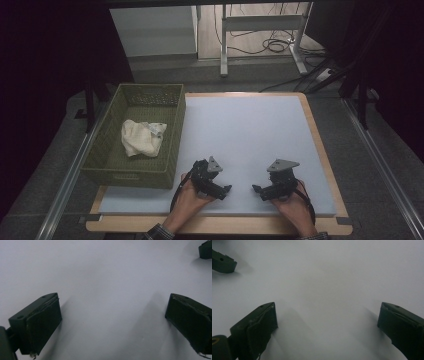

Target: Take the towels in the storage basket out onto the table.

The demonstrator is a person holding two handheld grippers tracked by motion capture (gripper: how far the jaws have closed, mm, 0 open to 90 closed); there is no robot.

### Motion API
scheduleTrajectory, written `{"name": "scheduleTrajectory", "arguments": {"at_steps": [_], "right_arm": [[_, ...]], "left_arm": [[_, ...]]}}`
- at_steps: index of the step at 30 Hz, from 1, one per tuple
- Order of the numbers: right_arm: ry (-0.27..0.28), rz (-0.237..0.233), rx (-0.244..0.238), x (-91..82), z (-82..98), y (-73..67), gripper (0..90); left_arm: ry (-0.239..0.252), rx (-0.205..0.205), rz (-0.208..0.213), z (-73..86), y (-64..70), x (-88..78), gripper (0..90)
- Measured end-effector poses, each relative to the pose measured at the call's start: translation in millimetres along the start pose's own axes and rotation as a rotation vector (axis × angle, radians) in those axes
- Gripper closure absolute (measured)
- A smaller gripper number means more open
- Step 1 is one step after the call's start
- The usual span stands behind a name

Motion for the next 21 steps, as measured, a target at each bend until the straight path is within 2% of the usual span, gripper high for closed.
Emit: {"name": "scheduleTrajectory", "arguments": {"at_steps": [21], "right_arm": [[0.005,-0.003,0.002,-0.5,0.5,0.0,3.1]], "left_arm": [[-0.001,-0.004,0.006,0.0,-0.3,0.1,0.9]]}}
Point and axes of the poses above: each handheld gripper's, and its own axes: x roughly forward along the jaws, z roughly out of its underside, y roughly to its right, the point moved 2 cm from there along x, roughly forward along the jaws, and after that the axes turned 13 degrees about -z, right-handed, at the moved point
